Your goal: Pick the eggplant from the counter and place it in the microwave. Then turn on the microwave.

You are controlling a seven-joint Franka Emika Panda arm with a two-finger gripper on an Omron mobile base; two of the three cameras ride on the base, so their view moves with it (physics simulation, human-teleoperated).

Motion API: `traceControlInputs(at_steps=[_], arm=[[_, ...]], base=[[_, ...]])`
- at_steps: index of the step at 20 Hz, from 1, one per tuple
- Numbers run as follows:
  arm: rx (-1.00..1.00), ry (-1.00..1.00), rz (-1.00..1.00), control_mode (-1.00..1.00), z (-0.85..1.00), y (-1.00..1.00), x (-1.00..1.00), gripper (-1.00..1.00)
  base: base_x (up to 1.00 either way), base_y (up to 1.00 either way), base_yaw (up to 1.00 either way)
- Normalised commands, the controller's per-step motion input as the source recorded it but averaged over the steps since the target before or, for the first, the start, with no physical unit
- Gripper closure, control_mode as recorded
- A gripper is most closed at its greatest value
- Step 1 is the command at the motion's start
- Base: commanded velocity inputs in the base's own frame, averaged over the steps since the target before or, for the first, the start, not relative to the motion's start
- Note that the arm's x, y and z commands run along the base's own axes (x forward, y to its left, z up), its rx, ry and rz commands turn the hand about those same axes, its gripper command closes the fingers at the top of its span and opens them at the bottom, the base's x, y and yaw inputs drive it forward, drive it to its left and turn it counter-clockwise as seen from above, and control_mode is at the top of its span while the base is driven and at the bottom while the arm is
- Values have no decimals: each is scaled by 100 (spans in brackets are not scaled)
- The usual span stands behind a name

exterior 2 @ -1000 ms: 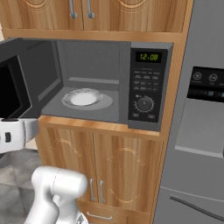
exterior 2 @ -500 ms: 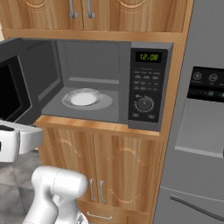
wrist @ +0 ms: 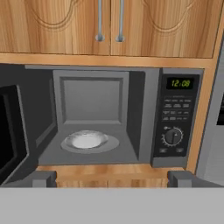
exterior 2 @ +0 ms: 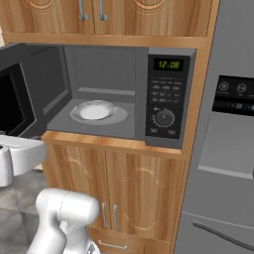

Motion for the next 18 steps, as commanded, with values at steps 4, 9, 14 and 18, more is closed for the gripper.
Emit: traceControlInputs(at_steps=[4,9,14,18], arm=[[-6,-6,-7,-100,0,-12,-3,-100],[0,6,-5,-100,0,-4,1,-100],[0,4,0,-100,0,0,9,-100],[0,0,0,100,0,0,0,-100]], base=[[0,0,0],[0,0,0],[0,0,0],[1,-14,0]])
